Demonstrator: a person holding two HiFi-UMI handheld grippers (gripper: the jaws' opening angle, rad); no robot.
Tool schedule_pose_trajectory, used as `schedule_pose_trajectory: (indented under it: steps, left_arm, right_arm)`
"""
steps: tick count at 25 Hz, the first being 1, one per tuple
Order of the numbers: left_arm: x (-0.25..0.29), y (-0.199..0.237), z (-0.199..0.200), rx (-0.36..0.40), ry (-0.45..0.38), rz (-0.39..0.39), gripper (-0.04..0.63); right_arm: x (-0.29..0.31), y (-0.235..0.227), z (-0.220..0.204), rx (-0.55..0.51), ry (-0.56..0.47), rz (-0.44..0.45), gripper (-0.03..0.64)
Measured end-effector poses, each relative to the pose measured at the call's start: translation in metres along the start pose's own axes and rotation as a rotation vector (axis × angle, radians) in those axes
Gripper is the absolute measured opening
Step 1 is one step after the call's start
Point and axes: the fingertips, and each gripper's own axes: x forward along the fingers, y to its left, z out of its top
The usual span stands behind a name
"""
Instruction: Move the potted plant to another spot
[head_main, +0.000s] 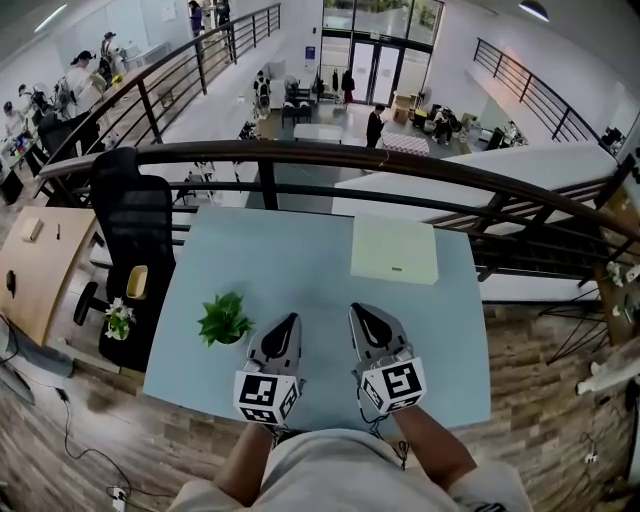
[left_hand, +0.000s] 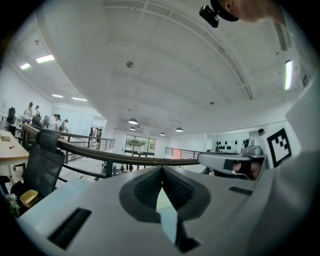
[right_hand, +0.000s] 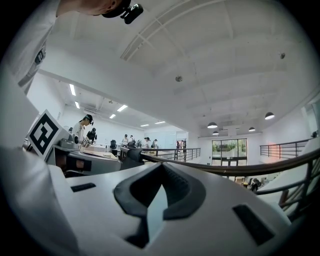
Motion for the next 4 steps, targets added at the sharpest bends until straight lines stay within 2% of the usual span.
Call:
schedule_pose_trajectory:
  steps: [4]
  left_arm:
    - [-0.0001, 0.0003, 0.0011, 0.001, 0.002, 0.001, 0.012]
  right_arm:
    - [0.0000, 0.0030, 0.0038, -0.020, -0.002, 0.006, 0.002]
